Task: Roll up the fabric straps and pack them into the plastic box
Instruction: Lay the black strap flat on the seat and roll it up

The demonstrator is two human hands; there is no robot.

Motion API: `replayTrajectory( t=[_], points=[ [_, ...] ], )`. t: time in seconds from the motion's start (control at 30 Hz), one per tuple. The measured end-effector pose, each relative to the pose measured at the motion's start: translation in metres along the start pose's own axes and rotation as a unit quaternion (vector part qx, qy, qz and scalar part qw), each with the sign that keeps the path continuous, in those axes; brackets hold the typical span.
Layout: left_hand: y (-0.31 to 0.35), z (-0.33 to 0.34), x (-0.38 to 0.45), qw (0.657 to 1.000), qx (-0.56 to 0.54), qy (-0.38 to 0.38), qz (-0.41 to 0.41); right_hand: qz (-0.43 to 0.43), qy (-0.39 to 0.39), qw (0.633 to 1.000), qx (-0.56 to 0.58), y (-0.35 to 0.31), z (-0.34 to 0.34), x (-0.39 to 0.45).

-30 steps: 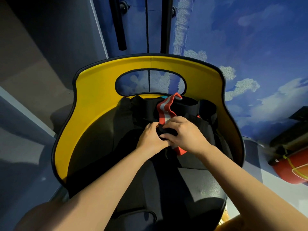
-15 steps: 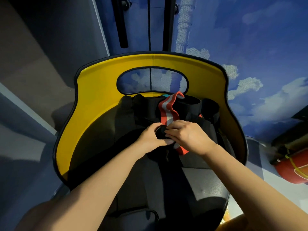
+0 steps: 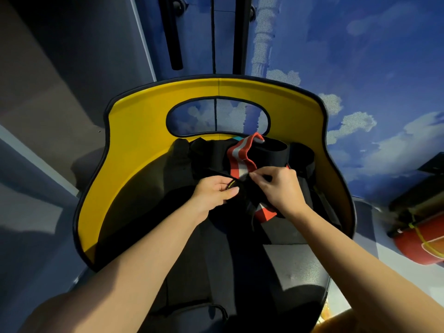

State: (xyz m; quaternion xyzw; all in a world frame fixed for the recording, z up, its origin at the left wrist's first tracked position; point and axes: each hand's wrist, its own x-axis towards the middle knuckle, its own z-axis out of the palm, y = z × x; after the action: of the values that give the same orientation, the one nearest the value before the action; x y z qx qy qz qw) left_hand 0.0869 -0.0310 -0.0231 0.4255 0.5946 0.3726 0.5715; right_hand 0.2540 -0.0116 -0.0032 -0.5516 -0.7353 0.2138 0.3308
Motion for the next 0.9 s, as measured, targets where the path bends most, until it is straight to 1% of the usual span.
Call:
replayTrajectory(
  t=[0.1, 0.23, 0.33, 0.37, 0.47, 0.53, 0.6, 0.7, 0.8, 0.87, 0.9],
  points=[
    [0.001, -0.001, -0.002, 1.0, 0.001, 0.002, 0.001, 0.071, -0.002, 0.997, 0.038, 0.0, 0.003, 0.003],
    [0.003, -0.002, 0.0, 1.0, 0.014, 0.001, 0.003, 0.162, 0.024, 0.979, 0.121, 0.004, 0.006, 0.009],
    [-0.004, -0.005, -0.004, 0.999, 0.052, -0.009, -0.002, 0.257, 0.095, 0.941, 0.2, 0.016, 0.0, 0.017],
    [-0.009, -0.008, -0.005, 0.998, 0.061, -0.01, -0.006, 0.275, 0.104, 0.93, 0.219, 0.02, -0.002, 0.018],
    [-0.019, -0.016, -0.007, 0.996, 0.088, -0.018, -0.012, 0.282, 0.088, 0.912, 0.285, 0.021, -0.004, 0.021],
    [-0.019, -0.022, -0.005, 0.992, 0.12, -0.046, -0.019, 0.276, 0.072, 0.898, 0.335, 0.015, -0.005, 0.02],
    [-0.015, -0.029, -0.004, 0.986, 0.15, -0.067, -0.024, 0.259, 0.071, 0.893, 0.362, 0.006, -0.012, 0.019],
    [-0.012, -0.039, -0.005, 0.98, 0.179, -0.084, -0.031, 0.233, 0.124, 0.883, 0.387, -0.007, -0.031, 0.021],
    [-0.012, -0.041, -0.007, 0.967, 0.231, -0.091, -0.053, 0.213, 0.187, 0.862, 0.421, -0.017, -0.048, 0.023],
    [-0.011, -0.038, -0.007, 0.955, 0.285, -0.07, -0.05, 0.201, 0.186, 0.847, 0.457, -0.021, -0.054, 0.024],
    [-0.007, -0.035, -0.008, 0.951, 0.304, -0.042, -0.025, 0.198, 0.174, 0.842, 0.47, -0.023, -0.056, 0.024]
  ],
)
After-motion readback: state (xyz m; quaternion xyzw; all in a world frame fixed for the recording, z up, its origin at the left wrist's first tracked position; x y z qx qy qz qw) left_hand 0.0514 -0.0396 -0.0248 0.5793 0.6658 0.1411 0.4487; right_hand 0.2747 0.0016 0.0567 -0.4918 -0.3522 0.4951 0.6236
